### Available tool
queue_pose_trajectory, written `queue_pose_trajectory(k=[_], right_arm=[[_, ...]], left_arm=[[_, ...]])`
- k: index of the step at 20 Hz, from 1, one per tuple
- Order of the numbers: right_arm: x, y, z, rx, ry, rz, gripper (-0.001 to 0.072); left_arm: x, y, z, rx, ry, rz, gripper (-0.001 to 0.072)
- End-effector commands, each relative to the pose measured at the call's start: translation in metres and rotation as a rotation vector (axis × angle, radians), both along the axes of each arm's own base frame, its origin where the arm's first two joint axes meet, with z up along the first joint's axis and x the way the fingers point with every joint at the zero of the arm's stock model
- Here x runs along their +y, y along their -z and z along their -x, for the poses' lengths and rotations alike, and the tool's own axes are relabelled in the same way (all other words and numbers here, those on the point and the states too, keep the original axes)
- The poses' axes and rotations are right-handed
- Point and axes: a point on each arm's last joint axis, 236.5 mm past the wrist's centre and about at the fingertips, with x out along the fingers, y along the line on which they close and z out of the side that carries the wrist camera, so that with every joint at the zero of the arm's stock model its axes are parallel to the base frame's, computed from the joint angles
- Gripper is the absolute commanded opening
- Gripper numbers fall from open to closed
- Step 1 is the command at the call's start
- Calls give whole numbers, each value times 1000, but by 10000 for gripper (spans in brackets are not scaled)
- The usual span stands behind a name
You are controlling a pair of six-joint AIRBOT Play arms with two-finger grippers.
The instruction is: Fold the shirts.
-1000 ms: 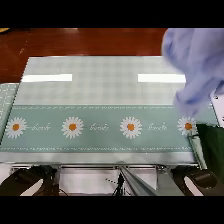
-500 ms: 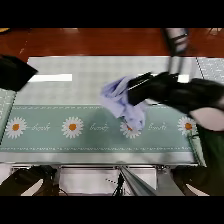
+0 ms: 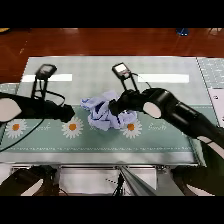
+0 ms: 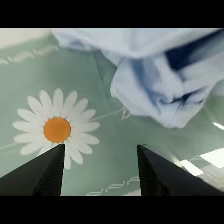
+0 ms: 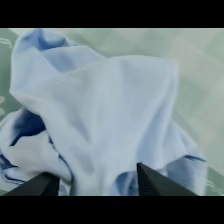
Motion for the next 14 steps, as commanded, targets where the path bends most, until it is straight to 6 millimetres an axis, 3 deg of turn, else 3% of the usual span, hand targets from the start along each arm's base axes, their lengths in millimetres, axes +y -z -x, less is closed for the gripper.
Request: queue_pose_trajectory(k=[1,4,6,8,10,12,14], right_arm=[[-73,-22,-16,-37,86,113,536],[-161,-39,-37,-45,263,175,535],[-198,-37,-42,16,350,125,535],[-215,-30,-45,73,405,20,535],[-227,-17,-41,135,445,-63,536],[-234,1,-31,197,460,-118,536],[-235,19,-18,262,457,-152,536]], left_arm=[[8,60,26,123,-32,-5,528],[5,79,28,162,-85,119,527],[-14,75,21,171,-131,304,528],[-26,78,19,219,-156,426,547],[-32,90,17,274,-161,457,618],[-41,101,13,300,-143,492,618],[-38,107,-5,269,-182,520,617]])
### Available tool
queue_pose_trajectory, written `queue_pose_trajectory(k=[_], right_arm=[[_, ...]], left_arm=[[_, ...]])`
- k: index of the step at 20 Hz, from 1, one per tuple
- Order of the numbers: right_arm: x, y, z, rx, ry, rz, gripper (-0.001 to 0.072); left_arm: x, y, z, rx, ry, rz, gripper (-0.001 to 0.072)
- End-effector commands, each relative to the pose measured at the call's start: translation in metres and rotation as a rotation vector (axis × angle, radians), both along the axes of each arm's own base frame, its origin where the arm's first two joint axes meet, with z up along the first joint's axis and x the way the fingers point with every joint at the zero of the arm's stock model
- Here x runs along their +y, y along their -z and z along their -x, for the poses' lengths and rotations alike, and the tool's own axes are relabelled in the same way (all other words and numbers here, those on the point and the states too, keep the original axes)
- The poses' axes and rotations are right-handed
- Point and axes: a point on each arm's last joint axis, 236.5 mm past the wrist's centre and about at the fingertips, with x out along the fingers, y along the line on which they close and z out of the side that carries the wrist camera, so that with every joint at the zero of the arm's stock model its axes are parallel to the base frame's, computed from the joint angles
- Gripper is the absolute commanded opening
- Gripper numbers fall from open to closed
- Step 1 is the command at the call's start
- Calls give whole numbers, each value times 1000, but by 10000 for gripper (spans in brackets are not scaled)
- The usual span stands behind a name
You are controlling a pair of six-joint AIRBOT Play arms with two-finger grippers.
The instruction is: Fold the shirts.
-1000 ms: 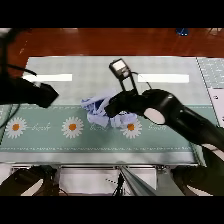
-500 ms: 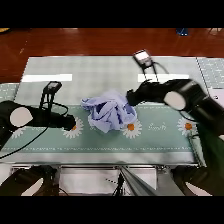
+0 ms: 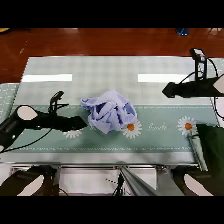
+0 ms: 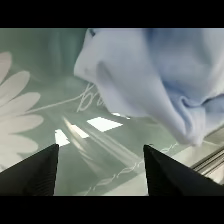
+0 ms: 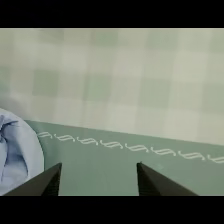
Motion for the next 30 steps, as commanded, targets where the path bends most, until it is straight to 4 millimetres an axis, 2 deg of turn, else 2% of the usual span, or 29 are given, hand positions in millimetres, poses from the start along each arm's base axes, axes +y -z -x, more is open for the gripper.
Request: queue_pose_trajectory(k=[1,3,6,7,9,14,16,19,20,21,22,23,24,27,30], right_arm=[[-1,23,21,83,5,-126,536],[4,33,32,118,-22,-137,536],[11,36,34,121,-32,-167,535],[13,35,33,114,-32,-176,535],[17,32,30,105,-27,-198,535],[25,26,29,101,-22,-244,533],[27,25,29,100,-20,-259,532],[27,25,29,100,-20,-258,531],[27,25,29,100,-20,-259,531],[27,25,29,101,-21,-259,531],[28,25,30,104,-22,-259,531],[28,25,31,108,-24,-260,531],[28,25,32,112,-27,-259,531],[29,32,37,140,-35,-256,529],[45,62,49,242,-56,-287,532]], left_arm=[[1,4,-32,-46,-86,74,617],[24,-7,-63,-126,-152,58,616],[57,-27,-102,-225,-215,35,617],[67,-29,-113,-237,-243,28,616],[72,-22,-128,-228,-249,21,616],[53,16,-146,-145,-178,34,615],[39,24,-153,-129,-144,41,614],[10,34,-151,-90,-58,61,606],[1,37,-148,-71,-26,72,584],[-9,39,-143,-47,10,86,479],[-16,41,-138,-23,38,101,245],[-20,41,-134,2,58,116,80],[-21,40,-129,20,74,129,26],[-14,33,-120,66,87,168,24],[-1,22,-112,104,88,212,23]])
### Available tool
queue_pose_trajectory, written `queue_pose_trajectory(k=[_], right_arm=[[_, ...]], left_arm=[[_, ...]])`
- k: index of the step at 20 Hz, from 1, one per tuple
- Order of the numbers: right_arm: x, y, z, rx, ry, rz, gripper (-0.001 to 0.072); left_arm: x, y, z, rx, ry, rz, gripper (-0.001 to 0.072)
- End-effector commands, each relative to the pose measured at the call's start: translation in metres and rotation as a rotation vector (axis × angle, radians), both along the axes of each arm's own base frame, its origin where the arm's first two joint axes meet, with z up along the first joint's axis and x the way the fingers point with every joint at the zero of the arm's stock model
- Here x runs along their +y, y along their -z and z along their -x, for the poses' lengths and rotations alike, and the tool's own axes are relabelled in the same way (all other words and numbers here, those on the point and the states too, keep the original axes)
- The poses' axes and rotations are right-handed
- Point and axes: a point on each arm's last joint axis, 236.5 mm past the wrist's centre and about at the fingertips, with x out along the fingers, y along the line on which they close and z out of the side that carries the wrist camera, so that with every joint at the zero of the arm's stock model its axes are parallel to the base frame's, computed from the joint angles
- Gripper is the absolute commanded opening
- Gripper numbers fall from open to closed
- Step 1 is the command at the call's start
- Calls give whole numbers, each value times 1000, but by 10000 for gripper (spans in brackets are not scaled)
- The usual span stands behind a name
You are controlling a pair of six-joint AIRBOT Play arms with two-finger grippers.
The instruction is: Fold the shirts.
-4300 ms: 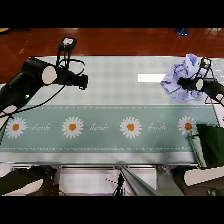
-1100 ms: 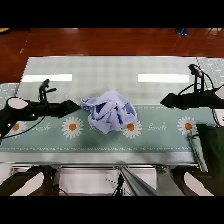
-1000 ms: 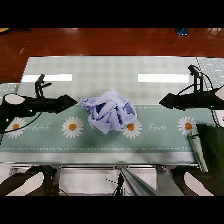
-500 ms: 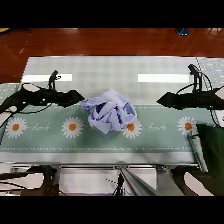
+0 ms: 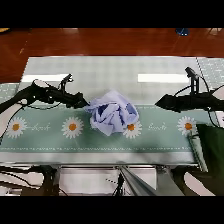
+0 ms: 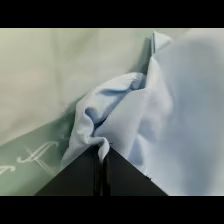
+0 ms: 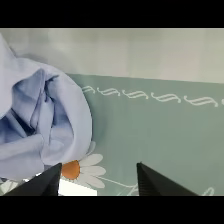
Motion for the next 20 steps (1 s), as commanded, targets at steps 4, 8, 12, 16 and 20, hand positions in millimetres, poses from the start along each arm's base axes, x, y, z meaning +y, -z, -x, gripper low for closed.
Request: queue_pose_trajectory(k=[4,8,12,16,20], right_arm=[[51,61,4,102,-93,-7,589],[93,96,-11,112,-51,-54,587],[123,111,-25,43,-9,-41,464],[134,86,-41,-52,-15,-49,29],[98,-25,-67,-350,-88,25,29]], left_arm=[[14,-32,12,19,27,66,24],[12,-44,12,-6,32,74,24],[7,-52,11,-5,23,111,24],[2,-73,1,-87,30,145,22],[8,-177,-26,-399,50,122,22]])
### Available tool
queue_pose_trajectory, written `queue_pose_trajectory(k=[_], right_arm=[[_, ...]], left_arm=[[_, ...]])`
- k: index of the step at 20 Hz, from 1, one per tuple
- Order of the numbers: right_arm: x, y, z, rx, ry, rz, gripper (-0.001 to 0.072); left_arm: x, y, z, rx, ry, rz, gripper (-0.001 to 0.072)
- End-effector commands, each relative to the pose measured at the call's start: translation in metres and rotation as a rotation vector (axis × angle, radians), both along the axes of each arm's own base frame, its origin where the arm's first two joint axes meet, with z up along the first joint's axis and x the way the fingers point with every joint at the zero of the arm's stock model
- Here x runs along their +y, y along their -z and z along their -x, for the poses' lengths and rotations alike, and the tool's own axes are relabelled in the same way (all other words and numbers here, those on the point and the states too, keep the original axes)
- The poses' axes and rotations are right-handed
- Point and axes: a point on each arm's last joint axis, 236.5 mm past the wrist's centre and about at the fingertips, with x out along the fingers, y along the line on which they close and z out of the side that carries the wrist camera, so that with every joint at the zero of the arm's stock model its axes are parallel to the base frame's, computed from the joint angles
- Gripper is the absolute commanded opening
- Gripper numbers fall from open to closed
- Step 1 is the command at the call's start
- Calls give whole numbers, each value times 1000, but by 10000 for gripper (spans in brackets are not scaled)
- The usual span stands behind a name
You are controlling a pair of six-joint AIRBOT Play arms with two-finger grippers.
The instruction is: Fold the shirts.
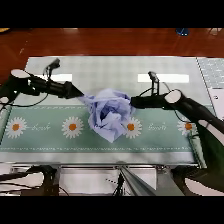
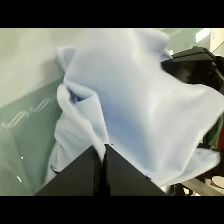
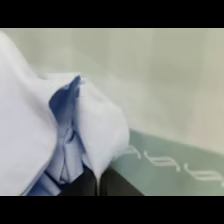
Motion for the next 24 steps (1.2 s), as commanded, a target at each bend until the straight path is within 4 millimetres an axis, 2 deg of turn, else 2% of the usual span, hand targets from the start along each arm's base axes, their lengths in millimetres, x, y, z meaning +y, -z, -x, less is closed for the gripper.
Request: queue_pose_trajectory(k=[1,4,5,7,9,10,12,14,15,17,19,21,24], right_arm=[[-37,-102,-20,-290,-11,78,28],[-91,-233,-19,-597,116,111,28],[-108,-277,-10,-694,167,110,28],[-130,-357,18,-871,241,97,28],[-142,-423,52,-1025,282,87,28],[-145,-450,71,-1089,296,80,28],[-147,-489,103,-1178,301,73,28],[-146,-511,128,-1215,296,78,28],[-147,-516,138,-1214,293,90,28],[-147,-509,150,-1156,274,138,28],[-150,-489,156,-1054,260,177,28],[-151,-462,158,-942,239,212,28],[-158,-412,147,-740,202,289,28]], left_arm=[[5,-107,-17,-307,-8,-11,22],[11,-243,-4,-649,-46,-33,22],[14,-290,9,-764,-68,-40,22],[20,-371,39,-968,-132,-48,22],[25,-434,75,-1143,-191,-54,22],[26,-456,92,-1206,-212,-56,22],[25,-487,126,-1299,-233,-61,22],[23,-501,150,-1352,-247,-73,22],[24,-504,159,-1371,-255,-93,22],[31,-496,164,-1351,-280,-157,22],[35,-475,164,-1260,-273,-211,22],[32,-451,167,-1159,-221,-227,23],[31,-420,158,-1025,-182,-230,23]])
